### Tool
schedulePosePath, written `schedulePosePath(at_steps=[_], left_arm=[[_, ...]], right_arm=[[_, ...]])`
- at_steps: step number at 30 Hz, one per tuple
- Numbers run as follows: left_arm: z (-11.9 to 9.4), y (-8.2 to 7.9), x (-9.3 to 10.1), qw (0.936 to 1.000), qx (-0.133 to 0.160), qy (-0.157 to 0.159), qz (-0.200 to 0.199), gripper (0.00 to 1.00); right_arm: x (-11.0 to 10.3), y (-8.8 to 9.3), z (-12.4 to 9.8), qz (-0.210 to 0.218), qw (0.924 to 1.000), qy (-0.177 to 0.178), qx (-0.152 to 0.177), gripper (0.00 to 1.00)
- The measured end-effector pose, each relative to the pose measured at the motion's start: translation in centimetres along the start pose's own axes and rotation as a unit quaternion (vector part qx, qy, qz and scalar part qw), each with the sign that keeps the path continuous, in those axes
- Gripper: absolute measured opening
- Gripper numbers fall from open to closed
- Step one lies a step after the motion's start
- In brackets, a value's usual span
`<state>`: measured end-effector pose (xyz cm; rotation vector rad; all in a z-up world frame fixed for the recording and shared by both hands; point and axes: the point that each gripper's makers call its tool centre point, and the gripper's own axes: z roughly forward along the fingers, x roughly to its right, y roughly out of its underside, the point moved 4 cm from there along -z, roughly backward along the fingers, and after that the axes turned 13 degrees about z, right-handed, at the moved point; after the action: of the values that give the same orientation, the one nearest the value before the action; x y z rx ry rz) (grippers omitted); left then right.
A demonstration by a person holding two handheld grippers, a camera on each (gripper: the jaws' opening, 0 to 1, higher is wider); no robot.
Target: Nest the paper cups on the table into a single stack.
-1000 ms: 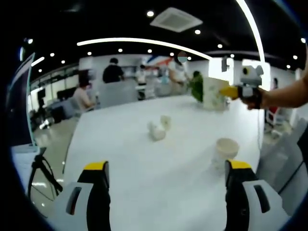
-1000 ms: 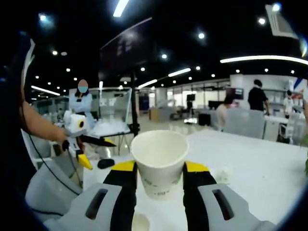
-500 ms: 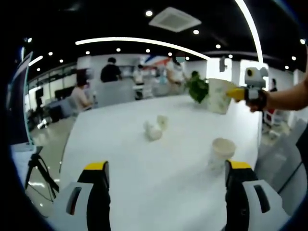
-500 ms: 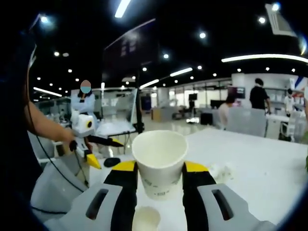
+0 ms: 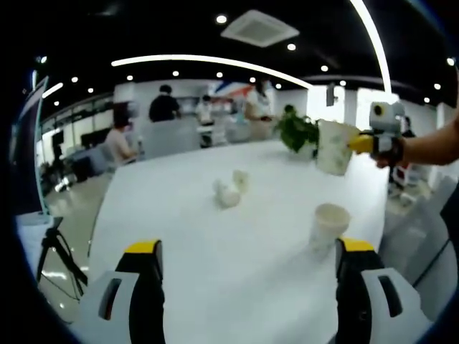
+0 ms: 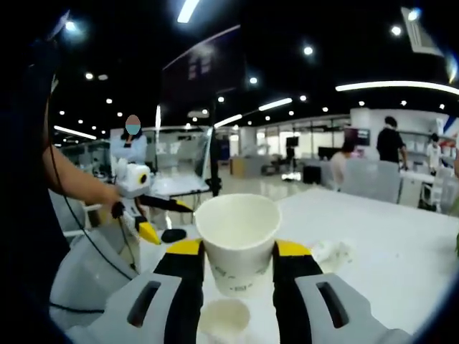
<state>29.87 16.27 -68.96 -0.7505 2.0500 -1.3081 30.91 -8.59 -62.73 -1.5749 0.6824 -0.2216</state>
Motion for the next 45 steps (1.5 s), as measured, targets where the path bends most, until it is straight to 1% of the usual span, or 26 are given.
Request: schedulePosePath(at_steps=[5,11,19,24,26,27,29,31,39,45], left_arm=[[0.0,-0.1,0.0,1.0000,0.001,0.000,0.000,0.98],[0.0,0.1,-0.1,1.0000,-0.001,0.001,0.000,0.98],[0.2,0.1,-0.2,1.0000,-0.002,0.002,0.001,0.98],[0.2,0.3,-0.1,1.0000,-0.002,0.002,-0.001,0.98],[0.3,0.4,-0.1,1.0000,-0.003,0.003,0.000,0.98],[0.3,0.4,0.0,1.0000,-0.003,0.003,-0.001,0.98],[0.2,0.3,0.0,1.0000,-0.002,0.002,-0.002,0.98],[0.3,0.4,0.0,1.0000,-0.002,0.002,-0.003,0.98],[0.3,0.4,0.2,1.0000,0.000,0.002,-0.005,0.98],[0.3,0.3,0.3,1.0000,-0.001,0.003,-0.005,0.98]], right_arm=[[-0.7,0.5,-0.3,-0.001,1.0000,-0.007,-0.004,0.34],[-1.0,0.6,-0.6,0.003,0.9999,-0.009,-0.004,0.34],[-1.2,0.8,-0.5,0.005,0.9999,-0.015,-0.003,0.35],[-1.2,1.4,-0.3,-0.001,0.9998,-0.017,-0.010,0.34],[-1.3,1.6,-0.2,-0.004,0.9998,-0.019,-0.003,0.34],[-1.0,1.5,-0.2,-0.010,0.9997,-0.018,0.011,0.35],[-0.9,1.8,-0.1,-0.004,0.9998,-0.019,0.009,0.35],[-0.8,2.2,0.0,-0.010,0.9998,-0.014,0.010,0.35],[-0.6,3.7,0.5,-0.008,0.9999,-0.012,-0.003,0.35],[0.1,4.4,0.7,-0.003,1.0000,-0.005,0.004,0.35]])
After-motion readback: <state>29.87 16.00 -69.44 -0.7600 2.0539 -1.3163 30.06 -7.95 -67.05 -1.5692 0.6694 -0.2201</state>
